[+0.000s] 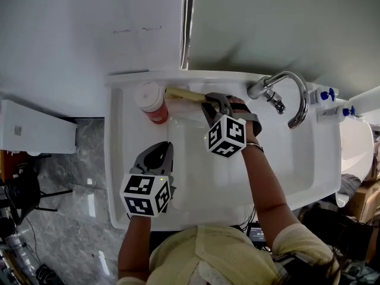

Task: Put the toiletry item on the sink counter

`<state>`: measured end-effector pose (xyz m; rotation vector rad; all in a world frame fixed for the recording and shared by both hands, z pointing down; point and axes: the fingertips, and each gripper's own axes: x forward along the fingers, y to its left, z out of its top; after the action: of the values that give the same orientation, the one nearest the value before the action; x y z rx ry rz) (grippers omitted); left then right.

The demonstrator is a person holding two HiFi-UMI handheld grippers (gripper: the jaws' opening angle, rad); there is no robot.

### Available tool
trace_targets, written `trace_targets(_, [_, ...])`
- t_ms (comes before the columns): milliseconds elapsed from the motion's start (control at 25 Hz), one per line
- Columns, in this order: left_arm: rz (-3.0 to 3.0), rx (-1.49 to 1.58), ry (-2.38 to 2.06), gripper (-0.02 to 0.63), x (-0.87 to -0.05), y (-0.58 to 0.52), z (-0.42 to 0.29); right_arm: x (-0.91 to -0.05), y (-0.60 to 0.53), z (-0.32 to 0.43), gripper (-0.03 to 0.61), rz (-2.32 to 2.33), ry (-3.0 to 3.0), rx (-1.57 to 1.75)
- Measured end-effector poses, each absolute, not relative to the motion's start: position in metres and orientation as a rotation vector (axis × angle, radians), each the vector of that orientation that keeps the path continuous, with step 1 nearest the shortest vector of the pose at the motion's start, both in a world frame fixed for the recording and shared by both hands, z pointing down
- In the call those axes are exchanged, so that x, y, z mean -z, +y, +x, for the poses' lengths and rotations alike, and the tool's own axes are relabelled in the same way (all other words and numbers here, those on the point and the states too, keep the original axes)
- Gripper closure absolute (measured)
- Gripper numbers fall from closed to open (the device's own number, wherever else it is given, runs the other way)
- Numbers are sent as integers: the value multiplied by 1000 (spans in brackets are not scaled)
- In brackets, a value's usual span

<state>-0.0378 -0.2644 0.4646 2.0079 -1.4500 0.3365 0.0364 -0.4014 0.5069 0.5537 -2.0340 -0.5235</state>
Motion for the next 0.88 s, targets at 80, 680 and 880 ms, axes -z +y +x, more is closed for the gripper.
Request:
trace_targets(80, [2007, -337, -1452, 561, -464, -264, -38, -504, -403, 35, 469, 574, -2065, 500])
trace_targets(680, [2025, -314, -1459, 561, -456, -261, -42, -494, -387, 38, 408, 590, -2124, 433])
trace_targets(880, [2038, -304, -1460, 561, -452, -259, -44, -483, -380, 45, 408, 648, -2136, 404])
